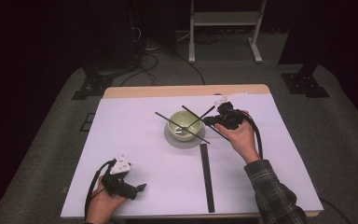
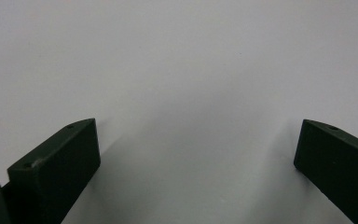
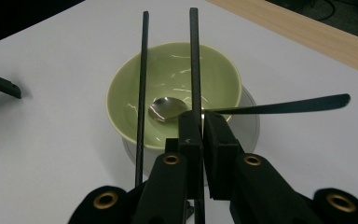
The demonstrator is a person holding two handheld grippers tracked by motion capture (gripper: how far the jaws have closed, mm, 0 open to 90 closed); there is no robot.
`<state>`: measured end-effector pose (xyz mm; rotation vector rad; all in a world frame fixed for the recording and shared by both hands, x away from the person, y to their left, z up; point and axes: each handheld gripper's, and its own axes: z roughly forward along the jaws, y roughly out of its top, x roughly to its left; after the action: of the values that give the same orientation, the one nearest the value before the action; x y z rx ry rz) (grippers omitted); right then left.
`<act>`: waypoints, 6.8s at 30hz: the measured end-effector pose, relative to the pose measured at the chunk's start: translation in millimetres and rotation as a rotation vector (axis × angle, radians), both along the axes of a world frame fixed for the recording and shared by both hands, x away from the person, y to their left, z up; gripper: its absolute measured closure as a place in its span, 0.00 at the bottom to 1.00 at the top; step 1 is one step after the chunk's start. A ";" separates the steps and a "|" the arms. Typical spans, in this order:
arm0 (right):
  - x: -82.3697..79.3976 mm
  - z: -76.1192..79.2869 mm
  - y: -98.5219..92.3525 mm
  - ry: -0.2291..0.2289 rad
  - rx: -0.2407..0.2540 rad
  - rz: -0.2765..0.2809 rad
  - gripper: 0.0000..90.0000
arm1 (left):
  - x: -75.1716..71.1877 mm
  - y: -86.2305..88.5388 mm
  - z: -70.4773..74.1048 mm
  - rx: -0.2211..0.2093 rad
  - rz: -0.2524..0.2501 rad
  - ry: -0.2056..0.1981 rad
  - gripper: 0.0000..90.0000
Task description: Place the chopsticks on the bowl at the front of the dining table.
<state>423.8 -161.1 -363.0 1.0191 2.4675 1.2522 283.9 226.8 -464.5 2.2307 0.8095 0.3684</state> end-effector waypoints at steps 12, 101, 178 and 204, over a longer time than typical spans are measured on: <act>15.4 -2.4 19.5 0.010 -0.014 0.000 0.95 | 0.0 0.0 0.0 0.000 0.000 0.000 0.00; -20.7 -29.2 -45.6 0.015 0.023 -0.059 1.00 | 0.0 0.1 0.2 0.001 0.000 0.002 0.00; -42.0 -24.7 10.9 0.019 0.003 0.152 1.00 | 0.0 0.2 0.2 0.001 -0.001 0.001 0.00; 11.3 4.5 48.6 -0.016 -0.016 0.078 0.67 | 0.0 0.2 0.1 0.001 -0.001 0.001 0.00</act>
<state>435.1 -112.4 -358.5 0.9132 2.5236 1.2555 283.9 227.0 -464.4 2.2320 0.8085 0.3676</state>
